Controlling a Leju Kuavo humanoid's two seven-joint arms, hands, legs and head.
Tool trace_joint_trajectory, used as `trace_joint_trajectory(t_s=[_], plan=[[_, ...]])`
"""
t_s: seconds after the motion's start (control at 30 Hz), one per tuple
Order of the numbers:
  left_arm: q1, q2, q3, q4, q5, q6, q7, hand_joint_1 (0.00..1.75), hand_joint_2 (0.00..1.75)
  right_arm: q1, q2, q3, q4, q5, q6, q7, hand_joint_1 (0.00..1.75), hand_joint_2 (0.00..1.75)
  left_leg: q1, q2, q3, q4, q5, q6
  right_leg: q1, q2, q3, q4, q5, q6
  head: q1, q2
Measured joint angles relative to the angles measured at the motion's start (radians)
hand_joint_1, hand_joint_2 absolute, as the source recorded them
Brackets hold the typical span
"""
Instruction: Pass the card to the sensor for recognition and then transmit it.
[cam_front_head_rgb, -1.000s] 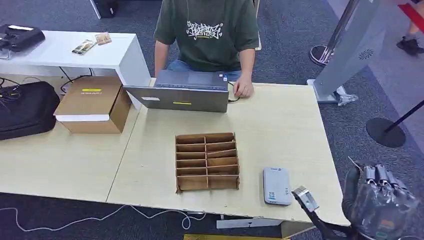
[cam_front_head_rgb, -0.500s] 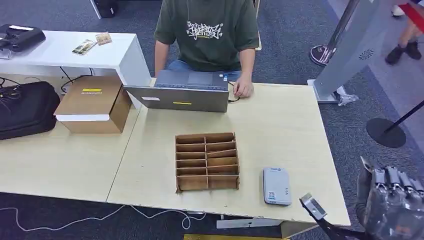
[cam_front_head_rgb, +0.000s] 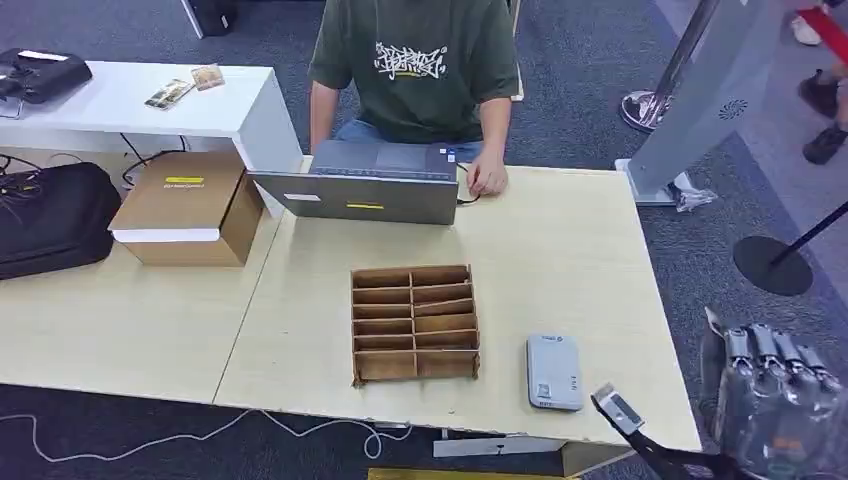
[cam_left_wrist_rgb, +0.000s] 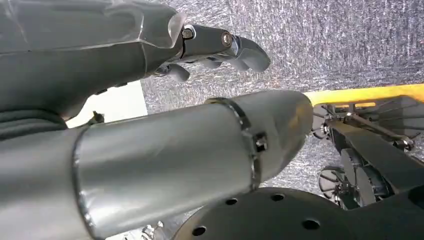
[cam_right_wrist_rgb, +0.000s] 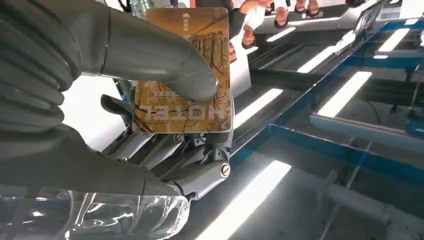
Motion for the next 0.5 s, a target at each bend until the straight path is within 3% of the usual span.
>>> trace_joint_trajectory(t_s=[0.37, 0.5], plan=[[-0.003, 0.009, 0.0, -0.001, -0.029, 0.004, 0.002, 0.0, 0.0, -0.161, -0.024, 0.0, 0.102, 0.0, 0.0, -0.081, 1.75, 1.75, 0.0, -0.003, 0.001, 0.0, 0.0, 0.0, 0.0, -0.002, 0.001, 0.0, 0.0, 0.0, 0.0, 0.0], [-0.006, 0.014, 0.0, -0.003, -0.058, 0.004, 0.01, 0.0, 0.0, -0.234, -0.039, 0.001, 0.155, 0.0, 0.0, -0.064, 1.75, 1.75, 0.0, -0.003, 0.002, 0.0, 0.001, 0.0, 0.0, -0.002, 0.001, 0.0, 0.0, 0.0, 0.0, 0.0]])
